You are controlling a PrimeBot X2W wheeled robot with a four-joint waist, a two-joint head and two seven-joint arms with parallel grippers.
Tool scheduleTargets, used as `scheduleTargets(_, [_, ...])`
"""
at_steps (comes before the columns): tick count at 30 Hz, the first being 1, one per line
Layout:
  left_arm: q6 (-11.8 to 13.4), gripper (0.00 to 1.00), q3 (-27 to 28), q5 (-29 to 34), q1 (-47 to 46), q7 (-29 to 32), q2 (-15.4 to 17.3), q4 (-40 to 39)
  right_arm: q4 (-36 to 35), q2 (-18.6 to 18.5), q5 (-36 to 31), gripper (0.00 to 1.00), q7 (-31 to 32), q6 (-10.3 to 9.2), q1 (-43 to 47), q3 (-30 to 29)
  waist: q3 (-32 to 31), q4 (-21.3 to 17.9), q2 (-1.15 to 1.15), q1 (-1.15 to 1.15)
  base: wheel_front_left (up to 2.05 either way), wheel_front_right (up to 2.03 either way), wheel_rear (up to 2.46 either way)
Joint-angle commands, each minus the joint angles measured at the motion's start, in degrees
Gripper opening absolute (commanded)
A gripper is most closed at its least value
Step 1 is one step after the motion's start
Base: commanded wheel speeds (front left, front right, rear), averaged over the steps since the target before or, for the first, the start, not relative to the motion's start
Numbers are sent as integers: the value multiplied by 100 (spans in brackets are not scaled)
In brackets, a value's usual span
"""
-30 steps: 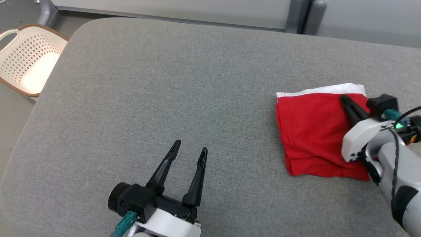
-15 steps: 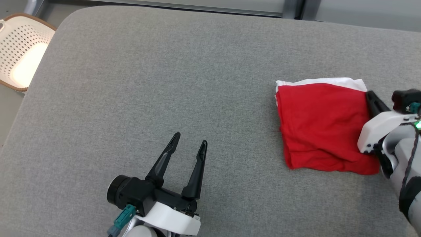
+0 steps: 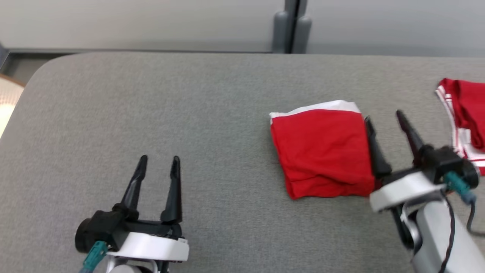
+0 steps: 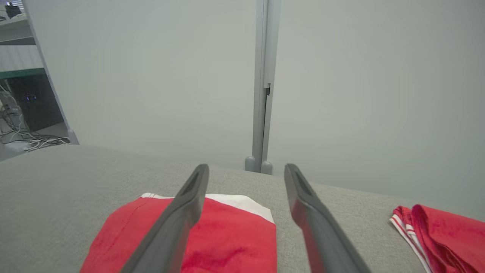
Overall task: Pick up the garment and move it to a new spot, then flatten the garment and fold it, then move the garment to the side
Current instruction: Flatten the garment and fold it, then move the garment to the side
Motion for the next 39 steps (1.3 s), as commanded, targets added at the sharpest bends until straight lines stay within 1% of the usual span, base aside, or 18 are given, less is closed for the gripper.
scheduleTargets(1, [33, 100, 80, 38, 82, -6, 24, -17, -196, 40, 28, 100, -1, -3, 219, 66, -295, -293, 0, 0, 0, 0, 0])
scheduleTargets(5, [54, 100, 388, 87, 313, -6, 21, -147, -1040, 151, 131, 100, -1, -3, 982, 173, -490, -552, 0, 0, 0, 0, 0])
scheduleTargets(8, [56, 100, 573, 224, 544, -6, 20, -296, -1417, 272, 172, 100, -1, -3, 1424, 129, -625, -722, 0, 0, 0, 0, 0])
scheduleTargets(10, [71, 100, 666, 294, 748, -6, 21, -350, -1537, 361, 188, 100, -1, -3, 1742, 71, -753, -826, 0, 0, 0, 0, 0])
scheduleTargets(15, [102, 100, 749, 541, 1120, -6, 21, -367, -1609, 489, 174, 100, -2, -3, 2217, 118, -943, -1001, 0, 0, 0, 0, 0])
scheduleTargets(20, [142, 100, 711, 668, 1283, -6, 20, -245, -1632, 582, 153, 100, -1, -3, 2420, 140, -1034, -1055, 0, 0, 0, 0, 0])
scheduleTargets(24, [223, 100, 695, 781, 1298, -6, 21, -125, -1581, 641, 146, 100, -1, -3, 2428, 147, -1075, -1032, 0, 0, 0, 0, 0])
scheduleTargets(39, [336, 100, 674, 958, 1341, -6, 21, 36, -1590, 716, 57, 100, -1, -3, 2466, 116, -1145, -874, 0, 0, 0, 0, 0])
